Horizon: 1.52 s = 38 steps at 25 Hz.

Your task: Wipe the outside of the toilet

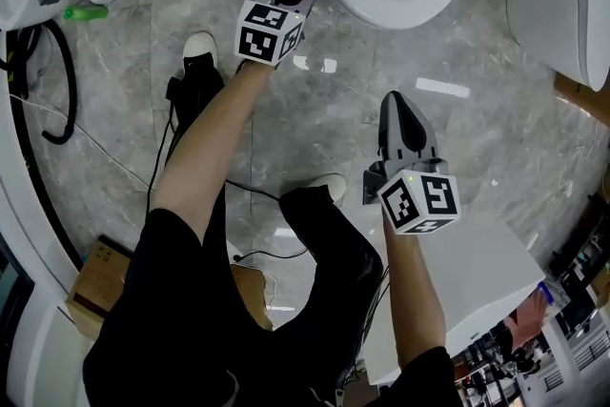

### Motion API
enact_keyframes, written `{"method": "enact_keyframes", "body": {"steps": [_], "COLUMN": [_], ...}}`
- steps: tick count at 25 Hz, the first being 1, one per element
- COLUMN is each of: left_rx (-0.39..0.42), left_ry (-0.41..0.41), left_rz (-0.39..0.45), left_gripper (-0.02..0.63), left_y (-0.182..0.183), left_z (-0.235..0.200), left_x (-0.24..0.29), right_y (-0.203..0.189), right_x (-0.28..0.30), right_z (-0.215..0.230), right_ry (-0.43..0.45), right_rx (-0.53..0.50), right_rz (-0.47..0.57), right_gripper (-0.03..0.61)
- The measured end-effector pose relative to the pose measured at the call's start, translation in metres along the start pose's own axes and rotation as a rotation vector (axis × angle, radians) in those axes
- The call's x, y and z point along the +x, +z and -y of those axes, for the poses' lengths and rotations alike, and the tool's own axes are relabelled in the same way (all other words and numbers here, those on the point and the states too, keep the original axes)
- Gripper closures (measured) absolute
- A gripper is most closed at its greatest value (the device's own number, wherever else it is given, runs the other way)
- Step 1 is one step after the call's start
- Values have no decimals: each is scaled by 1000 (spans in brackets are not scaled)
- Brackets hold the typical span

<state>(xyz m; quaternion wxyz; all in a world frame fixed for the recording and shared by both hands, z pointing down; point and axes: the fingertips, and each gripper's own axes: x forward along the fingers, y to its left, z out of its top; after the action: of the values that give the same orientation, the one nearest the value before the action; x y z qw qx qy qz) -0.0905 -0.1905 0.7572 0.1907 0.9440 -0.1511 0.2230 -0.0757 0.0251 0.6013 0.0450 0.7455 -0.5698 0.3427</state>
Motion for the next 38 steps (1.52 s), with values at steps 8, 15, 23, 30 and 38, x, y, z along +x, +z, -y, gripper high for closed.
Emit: {"method": "enact_keyframes", "body": {"steps": [8,15,23,30,38], "left_rx": [-30,-54,-18,-38,14], "left_ry": [33,56,-84,-105,-130], "left_rz": [23,29,-18,-17,-15], "left_gripper": [505,506,506,505,503], "left_y": [-20,-33,-54,-50,-3], "left_z": [38,64,144,152,109], "left_x": [-6,-4,15,6,-42], "right_y": [-7,-14,-11,-6,31], "right_x": [-22,-38,-40,-47,-16], "right_z": [14,39,46,47,-10], "right_ry": [46,54,62,52,77], "right_rx": [-12,-30,-46,-50,-42], "right_rz": [31,37,42,25,10], "right_gripper": [577,577,577,577,577]}}
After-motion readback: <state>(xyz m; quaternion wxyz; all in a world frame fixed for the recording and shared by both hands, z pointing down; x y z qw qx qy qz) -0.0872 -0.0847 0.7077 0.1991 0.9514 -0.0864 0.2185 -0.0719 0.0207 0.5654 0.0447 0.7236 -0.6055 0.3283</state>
